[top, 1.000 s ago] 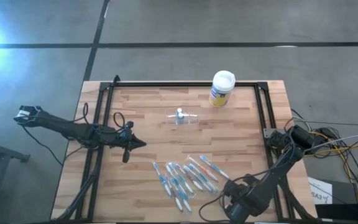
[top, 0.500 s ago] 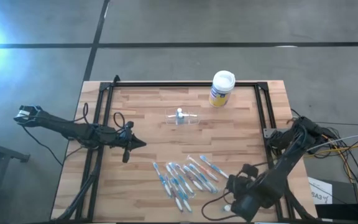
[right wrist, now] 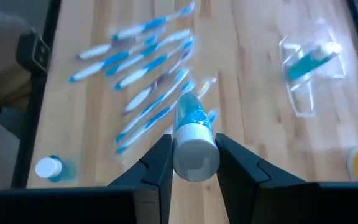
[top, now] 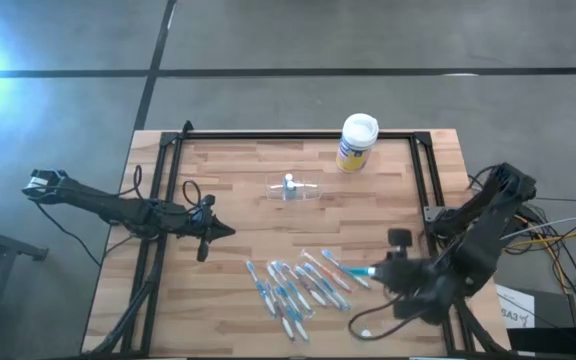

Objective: Pick & Place toothbrushing station
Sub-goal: Put the top blue mouthwash into the transparent organizer

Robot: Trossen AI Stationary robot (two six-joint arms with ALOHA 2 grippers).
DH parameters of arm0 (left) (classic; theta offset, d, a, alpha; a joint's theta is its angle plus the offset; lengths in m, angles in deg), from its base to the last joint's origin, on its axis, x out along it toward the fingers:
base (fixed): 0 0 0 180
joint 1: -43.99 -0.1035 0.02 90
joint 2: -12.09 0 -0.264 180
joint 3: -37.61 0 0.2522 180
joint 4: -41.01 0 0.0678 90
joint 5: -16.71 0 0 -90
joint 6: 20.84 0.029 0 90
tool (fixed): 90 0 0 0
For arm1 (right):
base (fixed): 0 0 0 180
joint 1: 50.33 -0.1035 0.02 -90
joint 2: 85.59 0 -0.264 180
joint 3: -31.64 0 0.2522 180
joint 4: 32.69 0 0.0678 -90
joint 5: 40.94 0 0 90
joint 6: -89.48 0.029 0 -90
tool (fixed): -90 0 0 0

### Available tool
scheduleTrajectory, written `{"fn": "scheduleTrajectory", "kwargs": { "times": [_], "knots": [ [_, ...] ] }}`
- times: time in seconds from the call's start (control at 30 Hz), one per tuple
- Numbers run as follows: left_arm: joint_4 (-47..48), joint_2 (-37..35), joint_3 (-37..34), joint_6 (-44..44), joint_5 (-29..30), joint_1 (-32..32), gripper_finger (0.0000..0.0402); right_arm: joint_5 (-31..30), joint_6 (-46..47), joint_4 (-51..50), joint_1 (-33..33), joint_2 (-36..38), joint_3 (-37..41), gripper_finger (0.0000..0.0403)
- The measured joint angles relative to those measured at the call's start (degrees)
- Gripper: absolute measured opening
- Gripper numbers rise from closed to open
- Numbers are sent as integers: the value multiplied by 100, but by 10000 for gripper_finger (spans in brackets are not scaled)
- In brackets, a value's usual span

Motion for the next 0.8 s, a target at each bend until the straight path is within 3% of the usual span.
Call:
{"fn": "scheduleTrajectory", "kwargs": {
  "times": [0.2, 0.43, 0.8],
  "knots": [
    [2, 0, 0, -24, 0, -1, 10, -104, -638, 1029, -4, 997, 782, 88],
    [0, 0, 0, -29, 0, -1, 10, 351, -1262, 2183, -4, 2009, 2156, 88],
    [-1, 0, 0, -53, 0, 0, 10, 407, -537, 3440, -7, 3319, 4293, 88]
  ]
}}
